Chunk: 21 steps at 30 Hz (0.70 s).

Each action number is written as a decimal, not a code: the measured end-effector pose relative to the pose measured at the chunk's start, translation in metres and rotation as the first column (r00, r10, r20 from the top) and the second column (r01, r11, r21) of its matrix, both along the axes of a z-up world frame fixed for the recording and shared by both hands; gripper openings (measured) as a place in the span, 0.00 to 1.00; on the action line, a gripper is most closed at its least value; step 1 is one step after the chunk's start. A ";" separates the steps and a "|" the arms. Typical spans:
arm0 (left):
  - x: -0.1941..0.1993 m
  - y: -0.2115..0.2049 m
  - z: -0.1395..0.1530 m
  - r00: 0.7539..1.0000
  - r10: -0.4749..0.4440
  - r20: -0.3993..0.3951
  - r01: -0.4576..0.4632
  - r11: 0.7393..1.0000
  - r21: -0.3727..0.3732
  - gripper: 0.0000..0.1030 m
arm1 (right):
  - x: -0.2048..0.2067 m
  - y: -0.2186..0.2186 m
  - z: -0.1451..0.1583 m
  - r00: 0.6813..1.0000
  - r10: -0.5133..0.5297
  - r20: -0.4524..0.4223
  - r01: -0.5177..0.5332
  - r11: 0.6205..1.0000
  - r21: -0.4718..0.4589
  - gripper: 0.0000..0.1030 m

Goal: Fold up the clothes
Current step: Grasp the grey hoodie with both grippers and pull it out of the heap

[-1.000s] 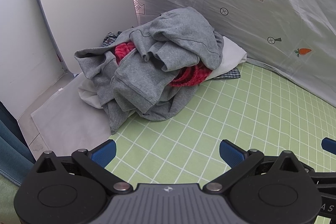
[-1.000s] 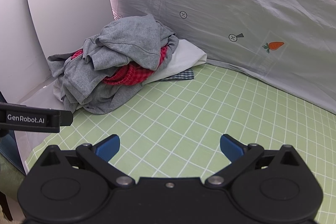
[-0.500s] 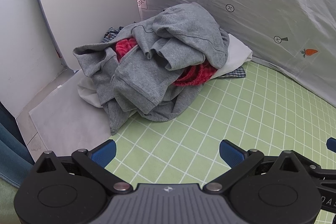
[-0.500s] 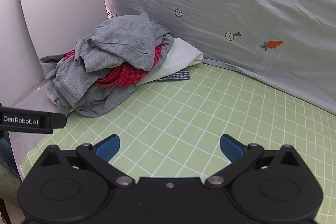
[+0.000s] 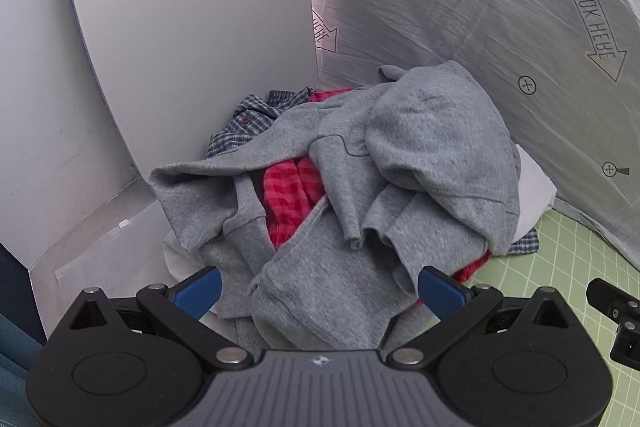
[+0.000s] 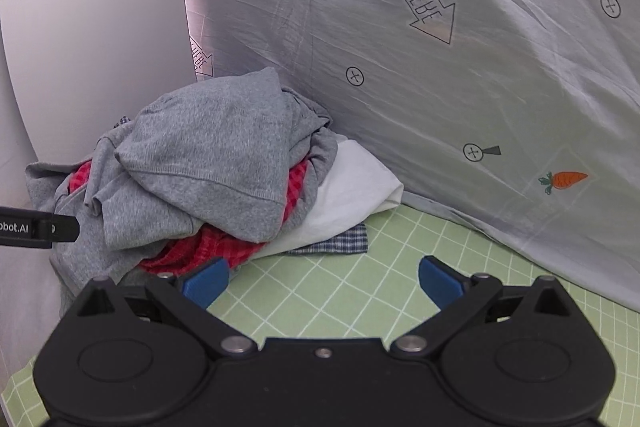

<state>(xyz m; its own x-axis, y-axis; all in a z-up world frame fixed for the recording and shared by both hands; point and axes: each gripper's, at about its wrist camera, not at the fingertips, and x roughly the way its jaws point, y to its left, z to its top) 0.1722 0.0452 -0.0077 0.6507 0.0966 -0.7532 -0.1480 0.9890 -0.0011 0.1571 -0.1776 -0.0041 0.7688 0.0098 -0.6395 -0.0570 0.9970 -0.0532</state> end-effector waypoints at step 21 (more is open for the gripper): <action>0.055 0.009 -0.020 0.999 -0.037 0.017 0.038 0.995 -0.093 0.35 | 0.094 0.034 -0.007 0.985 0.136 0.105 -0.159 0.951 0.267 0.11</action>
<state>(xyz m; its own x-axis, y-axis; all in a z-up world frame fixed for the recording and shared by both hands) 0.2275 0.0541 -0.0273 0.6639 0.0015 -0.7478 -0.1100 0.9893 -0.0957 0.2513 -0.1439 -0.0111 0.7961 0.2925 -0.5297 -0.2118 0.9547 0.2088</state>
